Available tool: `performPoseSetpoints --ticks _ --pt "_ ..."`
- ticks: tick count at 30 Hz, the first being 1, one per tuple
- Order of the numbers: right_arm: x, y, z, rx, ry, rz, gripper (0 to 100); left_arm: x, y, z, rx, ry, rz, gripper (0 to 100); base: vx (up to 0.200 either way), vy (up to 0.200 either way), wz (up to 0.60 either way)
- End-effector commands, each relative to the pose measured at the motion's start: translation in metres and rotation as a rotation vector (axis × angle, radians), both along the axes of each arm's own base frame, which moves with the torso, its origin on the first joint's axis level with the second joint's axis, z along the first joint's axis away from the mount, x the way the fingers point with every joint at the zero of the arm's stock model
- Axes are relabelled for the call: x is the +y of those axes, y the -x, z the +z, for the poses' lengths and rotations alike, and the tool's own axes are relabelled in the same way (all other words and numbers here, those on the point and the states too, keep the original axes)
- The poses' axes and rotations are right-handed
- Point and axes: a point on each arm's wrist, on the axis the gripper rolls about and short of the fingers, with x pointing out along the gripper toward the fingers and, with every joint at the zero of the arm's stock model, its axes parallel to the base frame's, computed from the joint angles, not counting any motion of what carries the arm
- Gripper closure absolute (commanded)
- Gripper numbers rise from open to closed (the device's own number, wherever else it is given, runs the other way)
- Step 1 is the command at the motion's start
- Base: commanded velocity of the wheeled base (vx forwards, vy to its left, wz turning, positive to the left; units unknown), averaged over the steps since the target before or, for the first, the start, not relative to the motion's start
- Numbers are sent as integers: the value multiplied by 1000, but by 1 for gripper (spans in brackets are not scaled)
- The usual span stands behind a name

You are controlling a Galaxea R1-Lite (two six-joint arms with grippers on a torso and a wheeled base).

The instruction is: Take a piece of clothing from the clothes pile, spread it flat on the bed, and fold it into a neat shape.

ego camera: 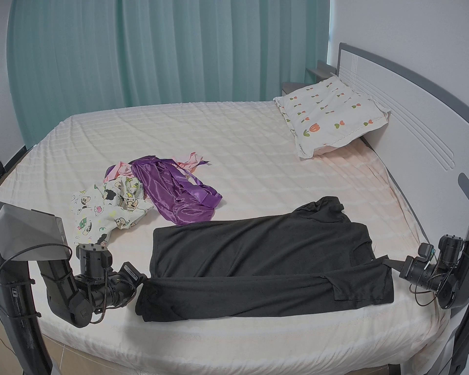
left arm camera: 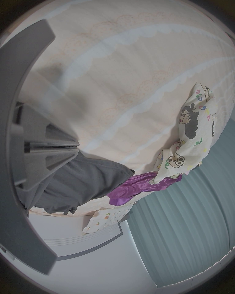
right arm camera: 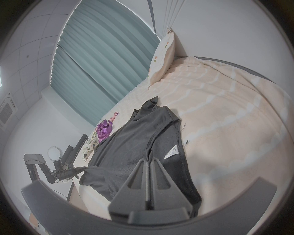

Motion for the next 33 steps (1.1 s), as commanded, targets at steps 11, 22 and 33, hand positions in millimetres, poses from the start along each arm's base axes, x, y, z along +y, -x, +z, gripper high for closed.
performPoseSetpoints --ticks 11,22,33 --pt "11 -5 -25 72 -18 -4 100 -1 -11 -7 -7 -7 22 100 0 0 0" --pt "10 -8 -23 69 -45 -24 0 -2 -11 -9 -1 -12 18 0 0 0 0" --pt "19 -12 12 3 -132 -253 0 1 -8 -4 4 34 48 0 0 0 0"
